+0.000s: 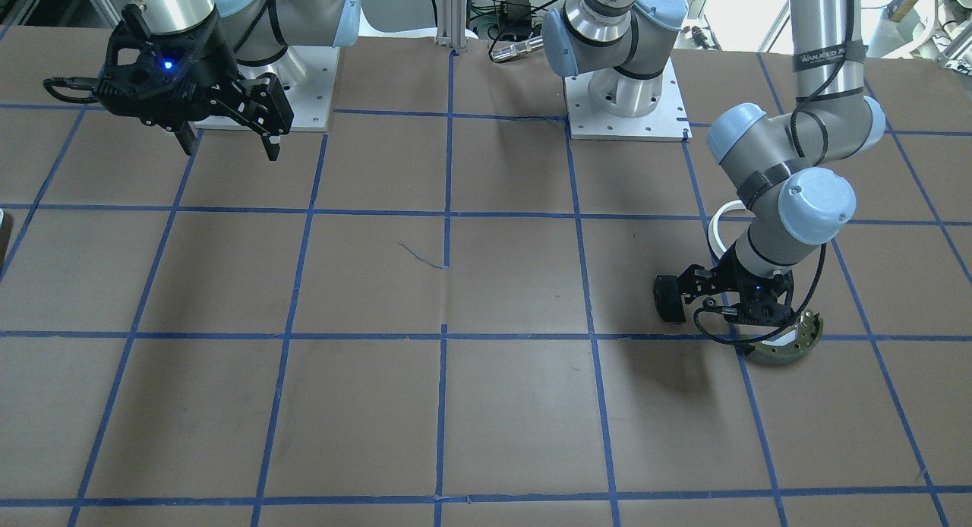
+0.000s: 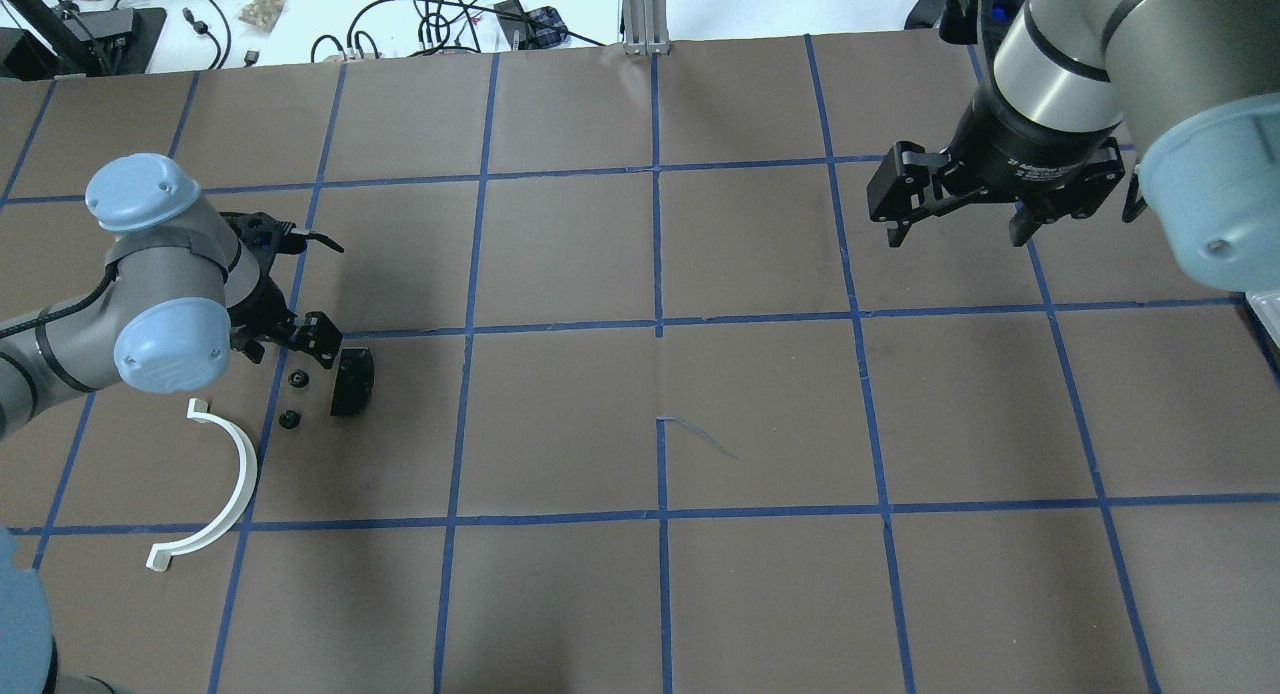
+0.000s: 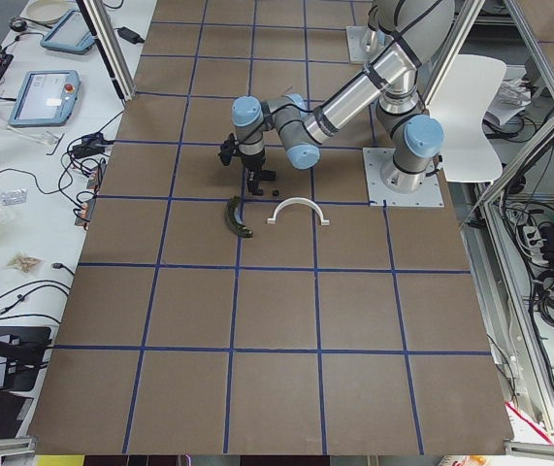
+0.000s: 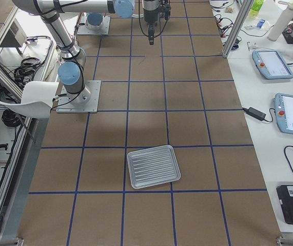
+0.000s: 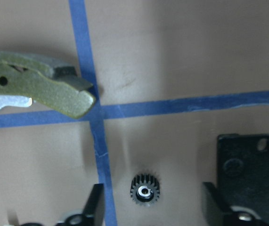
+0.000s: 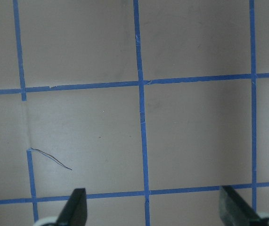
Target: Place bearing gear from tray to pile
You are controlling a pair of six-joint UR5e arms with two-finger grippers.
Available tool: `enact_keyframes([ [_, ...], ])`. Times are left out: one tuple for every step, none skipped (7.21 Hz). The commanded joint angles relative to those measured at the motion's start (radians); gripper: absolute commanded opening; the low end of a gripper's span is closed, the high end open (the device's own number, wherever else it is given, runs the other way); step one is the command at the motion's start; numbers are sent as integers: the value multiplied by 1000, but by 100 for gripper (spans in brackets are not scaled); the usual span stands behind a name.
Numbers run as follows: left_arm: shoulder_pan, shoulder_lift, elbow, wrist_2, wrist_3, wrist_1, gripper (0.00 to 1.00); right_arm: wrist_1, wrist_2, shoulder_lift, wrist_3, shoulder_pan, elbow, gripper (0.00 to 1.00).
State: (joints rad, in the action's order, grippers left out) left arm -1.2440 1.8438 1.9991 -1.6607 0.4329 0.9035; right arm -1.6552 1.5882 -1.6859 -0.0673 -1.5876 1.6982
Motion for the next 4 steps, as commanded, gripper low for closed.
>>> enact_keyframes([
  [-49,-73,-194,4,-6,268,100,0,-1,0,0,0,1,100],
  [-86,-101,-315,18,-17,448,100,2,1,0,0,0,0,100],
  [-135,-119,-413,30,-110,572,100,2,-1,0,1,0,1,100],
  [-193,-139,-480,106,-250,651,100,2,-1,0,0,0,0,100],
])
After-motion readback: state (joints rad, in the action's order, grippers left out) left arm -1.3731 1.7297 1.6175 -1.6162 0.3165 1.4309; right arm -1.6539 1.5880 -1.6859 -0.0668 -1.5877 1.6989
